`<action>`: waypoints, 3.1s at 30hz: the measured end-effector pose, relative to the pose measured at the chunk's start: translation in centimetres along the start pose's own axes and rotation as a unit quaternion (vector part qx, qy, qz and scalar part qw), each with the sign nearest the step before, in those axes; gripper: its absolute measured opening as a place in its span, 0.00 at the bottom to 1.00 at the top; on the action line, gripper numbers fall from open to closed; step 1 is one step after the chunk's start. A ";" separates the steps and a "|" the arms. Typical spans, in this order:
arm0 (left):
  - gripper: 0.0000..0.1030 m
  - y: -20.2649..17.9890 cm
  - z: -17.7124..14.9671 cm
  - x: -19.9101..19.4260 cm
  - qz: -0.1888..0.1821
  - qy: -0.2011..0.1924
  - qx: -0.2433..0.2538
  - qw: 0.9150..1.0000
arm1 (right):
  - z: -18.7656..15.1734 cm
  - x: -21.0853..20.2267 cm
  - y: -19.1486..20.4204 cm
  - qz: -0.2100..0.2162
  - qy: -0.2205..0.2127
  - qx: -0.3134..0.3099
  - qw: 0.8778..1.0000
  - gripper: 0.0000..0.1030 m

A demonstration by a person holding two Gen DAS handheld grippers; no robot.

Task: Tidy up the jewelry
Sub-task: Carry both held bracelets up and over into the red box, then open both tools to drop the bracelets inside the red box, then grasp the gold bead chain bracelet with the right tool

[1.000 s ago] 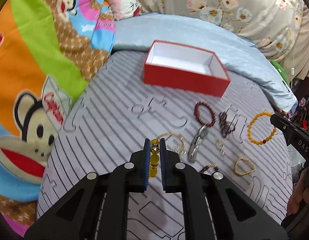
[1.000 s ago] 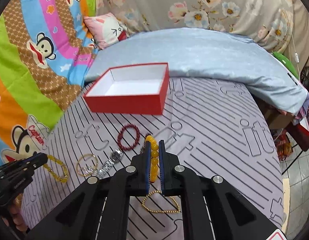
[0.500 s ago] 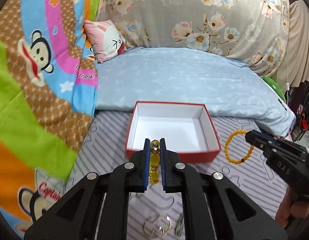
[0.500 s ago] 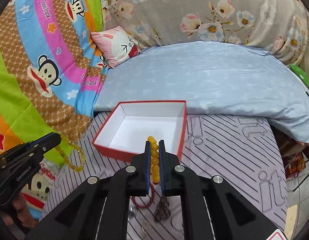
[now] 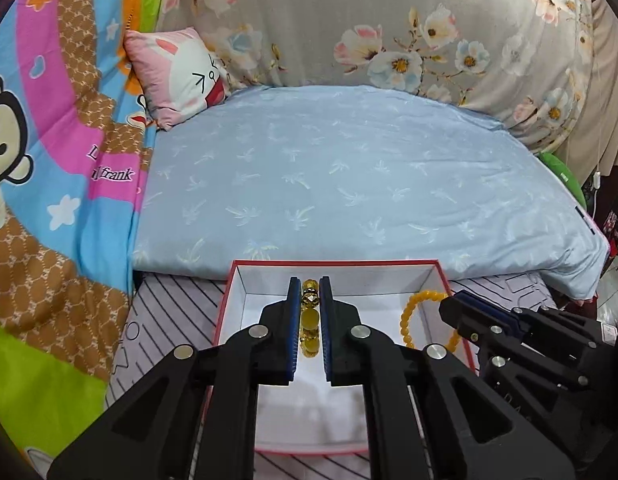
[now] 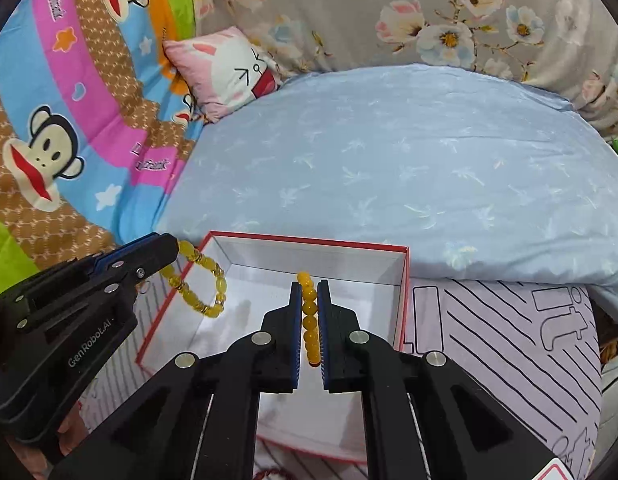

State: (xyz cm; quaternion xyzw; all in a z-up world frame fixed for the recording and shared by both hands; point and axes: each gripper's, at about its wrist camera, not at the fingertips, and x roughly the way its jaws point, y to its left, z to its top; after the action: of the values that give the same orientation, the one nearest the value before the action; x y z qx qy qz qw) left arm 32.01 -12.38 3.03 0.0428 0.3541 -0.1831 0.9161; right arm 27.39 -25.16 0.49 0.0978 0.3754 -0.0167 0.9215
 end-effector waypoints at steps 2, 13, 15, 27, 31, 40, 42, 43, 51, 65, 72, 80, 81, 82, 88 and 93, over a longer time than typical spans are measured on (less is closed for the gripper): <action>0.09 0.0 -0.1 1.7 0.004 0.010 0.001 1.000 | -0.1 1.3 -0.4 -0.002 0.008 0.003 1.000 0.07; 0.39 0.3 -1.2 5.3 0.055 0.034 -0.004 0.998 | -0.7 3.9 -0.7 -0.039 0.013 -0.014 0.999 0.28; 0.47 0.3 -1.3 5.2 0.069 0.028 -0.006 0.997 | -0.8 3.6 -0.7 -0.042 0.008 -0.011 0.999 0.36; 0.47 0.1 -2.2 1.3 0.071 0.019 0.001 0.997 | -2.1 -0.7 -0.8 -0.049 -0.012 -0.008 0.999 0.43; 0.55 0.0 -3.7 -2.3 0.070 0.003 0.006 0.998 | -4.2 -3.9 -0.8 -0.051 -0.018 -0.007 0.998 0.43; 0.58 0.3 -9.5 -8.2 0.078 0.020 0.007 0.997 | -10.8 -10.7 -1.0 -0.066 -0.023 -0.004 0.998 0.44; 0.59 0.6 -11.0 -9.1 0.074 0.028 0.003 0.997 | -12.7 -11.8 -1.0 -0.073 -0.018 -0.009 0.997 0.44; 0.59 0.6 -12.1 -9.5 0.074 0.033 0.002 0.997 | -13.8 -12.4 -1.2 -0.075 -0.014 -0.007 0.997 0.44; 0.59 0.8 -18.6 -11.7 0.076 0.064 -0.024 0.995 | -21.5 -14.5 -3.1 -0.088 0.030 0.006 0.996 0.44; 0.59 0.9 -24.9 -13.5 0.065 0.105 -0.044 0.991 | -28.1 -14.1 -3.2 -0.076 0.086 0.010 0.993 0.44; 0.59 -0.2 -26.6 -13.9 0.047 0.120 -0.040 0.991 | -28.1 -14.3 -2.3 -0.078 0.079 -0.001 0.994 0.44; 0.59 -0.6 -27.5 -13.9 0.044 0.131 -0.038 0.990 | -27.7 -12.6 -3.8 -0.084 0.093 0.014 0.992 0.33; 0.59 -0.6 -27.5 -13.8 0.043 0.132 -0.038 0.990 | -27.7 -12.5 -3.7 -0.085 0.094 0.012 0.992 0.31; 0.59 -0.7 -27.5 -13.8 0.042 0.132 -0.038 0.990 | -27.7 -12.5 -3.5 -0.089 0.092 0.007 0.992 0.29; 0.59 -1.6 -27.5 -13.5 0.031 0.135 -0.031 0.990 | -27.8 -12.2 -2.9 -0.081 0.095 -0.006 0.992 0.06; 0.59 -2.7 -27.6 -13.3 0.011 0.138 -0.021 0.990 | -27.9 -12.3 -2.6 -0.079 0.100 -0.001 0.992 0.04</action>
State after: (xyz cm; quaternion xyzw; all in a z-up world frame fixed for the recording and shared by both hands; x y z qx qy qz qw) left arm 4.44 -5.06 -8.58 0.0528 0.4805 -0.1581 0.8610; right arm -0.95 -22.90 -10.91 0.0679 0.4721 -0.0793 0.8754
